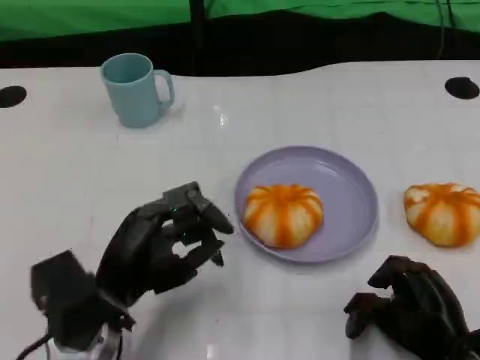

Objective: Grasp the bread from the table and place it into the plate.

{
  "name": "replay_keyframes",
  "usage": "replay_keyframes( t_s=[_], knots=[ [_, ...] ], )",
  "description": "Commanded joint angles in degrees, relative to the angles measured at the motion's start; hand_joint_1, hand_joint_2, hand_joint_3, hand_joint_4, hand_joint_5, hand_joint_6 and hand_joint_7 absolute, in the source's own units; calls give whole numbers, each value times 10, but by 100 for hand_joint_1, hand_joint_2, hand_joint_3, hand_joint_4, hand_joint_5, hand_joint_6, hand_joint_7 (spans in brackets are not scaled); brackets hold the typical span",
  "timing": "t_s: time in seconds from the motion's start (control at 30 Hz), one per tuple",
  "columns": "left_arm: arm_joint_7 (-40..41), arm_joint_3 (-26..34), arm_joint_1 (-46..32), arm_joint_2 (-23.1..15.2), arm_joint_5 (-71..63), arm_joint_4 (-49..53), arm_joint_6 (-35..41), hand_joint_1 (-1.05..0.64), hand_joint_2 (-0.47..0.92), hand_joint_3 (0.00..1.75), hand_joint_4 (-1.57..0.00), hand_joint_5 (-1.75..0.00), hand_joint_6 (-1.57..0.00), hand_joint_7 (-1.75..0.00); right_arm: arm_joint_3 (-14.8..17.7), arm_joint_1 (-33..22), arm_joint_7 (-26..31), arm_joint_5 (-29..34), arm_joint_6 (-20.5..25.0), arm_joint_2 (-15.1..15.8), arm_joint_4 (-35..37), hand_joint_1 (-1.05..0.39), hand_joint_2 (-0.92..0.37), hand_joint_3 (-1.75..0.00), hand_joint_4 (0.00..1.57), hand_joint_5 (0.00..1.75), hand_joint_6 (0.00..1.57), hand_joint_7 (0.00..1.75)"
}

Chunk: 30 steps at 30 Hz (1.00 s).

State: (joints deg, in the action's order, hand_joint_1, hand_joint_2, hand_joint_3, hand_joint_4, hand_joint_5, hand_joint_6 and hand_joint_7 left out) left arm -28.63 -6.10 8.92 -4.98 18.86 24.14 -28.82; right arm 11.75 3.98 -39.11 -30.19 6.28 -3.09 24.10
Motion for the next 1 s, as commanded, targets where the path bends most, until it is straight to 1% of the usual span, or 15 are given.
replay_keyframes(
  t_s=[0.03,0.07,0.1,0.17,0.27,0.33,0.43,0.73,1.0],
  knots=[
    [-34,19,-30,6,42,-38,57,-69,92,31,-69,-175,-62,-145,4,-2,0,-3,0,9,-4,-103,-73,-1,157,71,157,35],
    [-42,24,-36,10,48,-36,61,-69,92,31,-69,-175,-63,-145,5,-2,-4,-5,2,9,-4,-103,-73,-1,157,71,157,35],
    [-48,29,-41,14,52,-35,64,-71,92,32,-73,-175,-62,-153,5,-2,-7,-7,2,10,-3,-101,-72,0,157,70,157,34],
    [-64,36,-53,23,63,-32,70,-73,92,33,-76,-175,-61,-163,6,-2,-6,-8,6,10,-3,-101,-72,0,157,70,157,34],
    [-73,43,-70,30,70,-38,90,-75,92,33,-80,-175,-62,-170,7,-1,-4,-7,6,10,-3,-101,-71,0,157,70,157,34],
    [-76,47,-73,33,68,-41,96,-75,92,33,-81,-175,-61,-171,7,-1,-4,-7,6,10,-3,-101,-71,0,157,70,157,34],
    [-92,58,-82,41,95,-43,136,-76,92,29,-85,-175,-63,-173,6,0,-8,-4,0,9,0,-101,-72,-1,157,70,157,34],
    [-115,83,-94,61,134,-52,207,-72,92,22,-89,-175,-67,-172,4,-5,-4,-3,4,10,-9,-103,-72,0,157,70,157,35],
    [-124,95,-94,67,131,-56,221,-72,92,21,-90,-175,-67,-173,4,-5,-4,-3,5,10,-10,-103,-72,0,157,71,157,35]
  ],
)
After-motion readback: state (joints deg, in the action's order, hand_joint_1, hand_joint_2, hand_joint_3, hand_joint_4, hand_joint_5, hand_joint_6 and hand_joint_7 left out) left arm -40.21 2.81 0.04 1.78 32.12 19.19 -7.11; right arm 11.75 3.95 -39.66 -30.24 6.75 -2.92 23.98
